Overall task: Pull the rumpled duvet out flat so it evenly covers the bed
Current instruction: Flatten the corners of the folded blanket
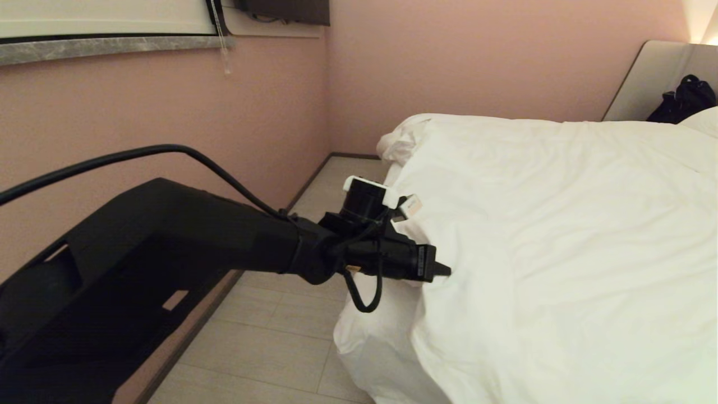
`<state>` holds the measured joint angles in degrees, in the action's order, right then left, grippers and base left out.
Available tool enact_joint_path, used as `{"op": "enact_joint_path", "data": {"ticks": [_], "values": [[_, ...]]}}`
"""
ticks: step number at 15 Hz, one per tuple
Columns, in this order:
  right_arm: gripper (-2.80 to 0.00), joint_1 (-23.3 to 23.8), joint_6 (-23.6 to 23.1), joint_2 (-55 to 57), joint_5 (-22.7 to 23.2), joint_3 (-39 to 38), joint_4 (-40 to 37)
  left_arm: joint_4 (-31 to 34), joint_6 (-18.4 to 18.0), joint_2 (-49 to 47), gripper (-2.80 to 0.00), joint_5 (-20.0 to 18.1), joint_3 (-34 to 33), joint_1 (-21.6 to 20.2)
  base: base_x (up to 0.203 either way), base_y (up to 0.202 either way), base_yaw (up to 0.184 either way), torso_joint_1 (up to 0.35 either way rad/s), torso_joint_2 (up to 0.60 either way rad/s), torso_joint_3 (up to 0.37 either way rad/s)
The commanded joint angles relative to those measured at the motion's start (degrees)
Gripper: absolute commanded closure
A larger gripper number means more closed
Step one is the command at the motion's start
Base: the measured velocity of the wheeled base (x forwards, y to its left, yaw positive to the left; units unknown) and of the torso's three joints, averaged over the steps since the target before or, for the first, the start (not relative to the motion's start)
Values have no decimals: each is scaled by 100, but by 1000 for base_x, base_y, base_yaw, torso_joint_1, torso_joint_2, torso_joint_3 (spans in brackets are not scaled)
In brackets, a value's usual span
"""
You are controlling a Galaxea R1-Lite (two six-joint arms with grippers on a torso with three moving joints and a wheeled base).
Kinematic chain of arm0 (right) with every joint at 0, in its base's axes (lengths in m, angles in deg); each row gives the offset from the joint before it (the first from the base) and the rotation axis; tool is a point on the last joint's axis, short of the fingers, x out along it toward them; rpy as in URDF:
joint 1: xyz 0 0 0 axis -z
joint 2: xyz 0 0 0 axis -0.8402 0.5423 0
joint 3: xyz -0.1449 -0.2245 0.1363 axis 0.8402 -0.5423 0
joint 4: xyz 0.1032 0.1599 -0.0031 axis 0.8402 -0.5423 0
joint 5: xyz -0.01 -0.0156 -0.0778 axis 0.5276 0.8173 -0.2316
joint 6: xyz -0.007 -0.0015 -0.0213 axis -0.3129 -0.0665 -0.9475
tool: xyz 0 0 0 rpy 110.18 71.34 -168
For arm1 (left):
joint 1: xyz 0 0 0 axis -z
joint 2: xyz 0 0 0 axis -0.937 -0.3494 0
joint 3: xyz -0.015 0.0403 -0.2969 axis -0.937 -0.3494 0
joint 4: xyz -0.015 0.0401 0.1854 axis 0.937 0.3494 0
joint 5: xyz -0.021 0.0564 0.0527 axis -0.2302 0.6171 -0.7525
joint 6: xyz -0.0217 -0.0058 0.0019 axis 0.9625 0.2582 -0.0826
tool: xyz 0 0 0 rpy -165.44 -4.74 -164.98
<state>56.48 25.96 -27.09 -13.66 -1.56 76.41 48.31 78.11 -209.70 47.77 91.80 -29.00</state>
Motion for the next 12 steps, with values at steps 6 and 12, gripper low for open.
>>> {"op": "enact_joint_path", "data": {"ticks": [6,12], "values": [[0,-2,-2,7,2,0,-5,341,89,23,0,413,906,1239,0,0,0,0,0,0],[0,-2,-2,7,2,0,-5,576,114,-252,0,426,1159,1244,0,0,0,0,0,0]]}}
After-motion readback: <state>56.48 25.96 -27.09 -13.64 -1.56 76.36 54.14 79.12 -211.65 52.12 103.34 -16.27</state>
